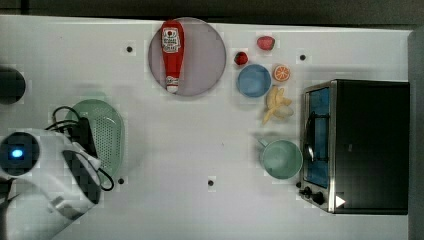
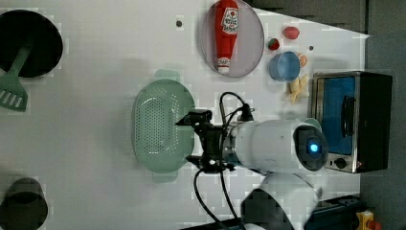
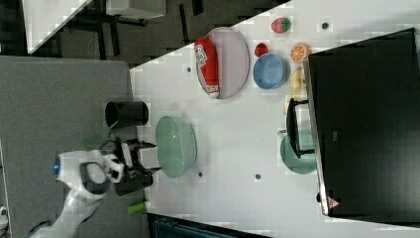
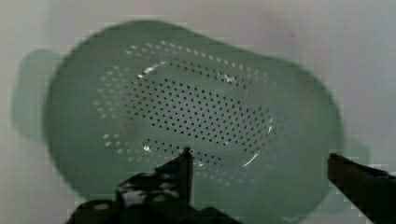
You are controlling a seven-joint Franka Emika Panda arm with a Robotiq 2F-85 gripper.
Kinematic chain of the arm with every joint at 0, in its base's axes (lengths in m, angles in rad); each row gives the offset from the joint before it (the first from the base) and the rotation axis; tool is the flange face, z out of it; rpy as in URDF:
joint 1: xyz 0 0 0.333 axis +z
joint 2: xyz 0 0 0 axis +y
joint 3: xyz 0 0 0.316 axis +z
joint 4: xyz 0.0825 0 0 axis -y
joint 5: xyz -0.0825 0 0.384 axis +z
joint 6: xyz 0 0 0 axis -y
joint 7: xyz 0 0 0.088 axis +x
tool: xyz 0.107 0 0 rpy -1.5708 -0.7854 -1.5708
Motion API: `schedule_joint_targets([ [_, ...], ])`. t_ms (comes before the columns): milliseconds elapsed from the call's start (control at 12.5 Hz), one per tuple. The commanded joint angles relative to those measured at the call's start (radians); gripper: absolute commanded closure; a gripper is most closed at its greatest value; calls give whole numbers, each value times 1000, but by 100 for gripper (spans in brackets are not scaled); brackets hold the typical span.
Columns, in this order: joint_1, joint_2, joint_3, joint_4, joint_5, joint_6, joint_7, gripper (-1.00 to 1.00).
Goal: Drag strainer left to right.
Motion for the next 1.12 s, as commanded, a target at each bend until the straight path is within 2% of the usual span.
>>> schedule_joint_targets([
  [80, 6, 96, -33, -12, -25, 104, 141, -100],
  [320, 46, 175, -108, -8, -65, 174, 141, -100],
  [720, 153, 228, -262, 13, -65, 223, 141, -100],
  [1120, 158, 215, -301, -20, -65, 221, 141, -100],
])
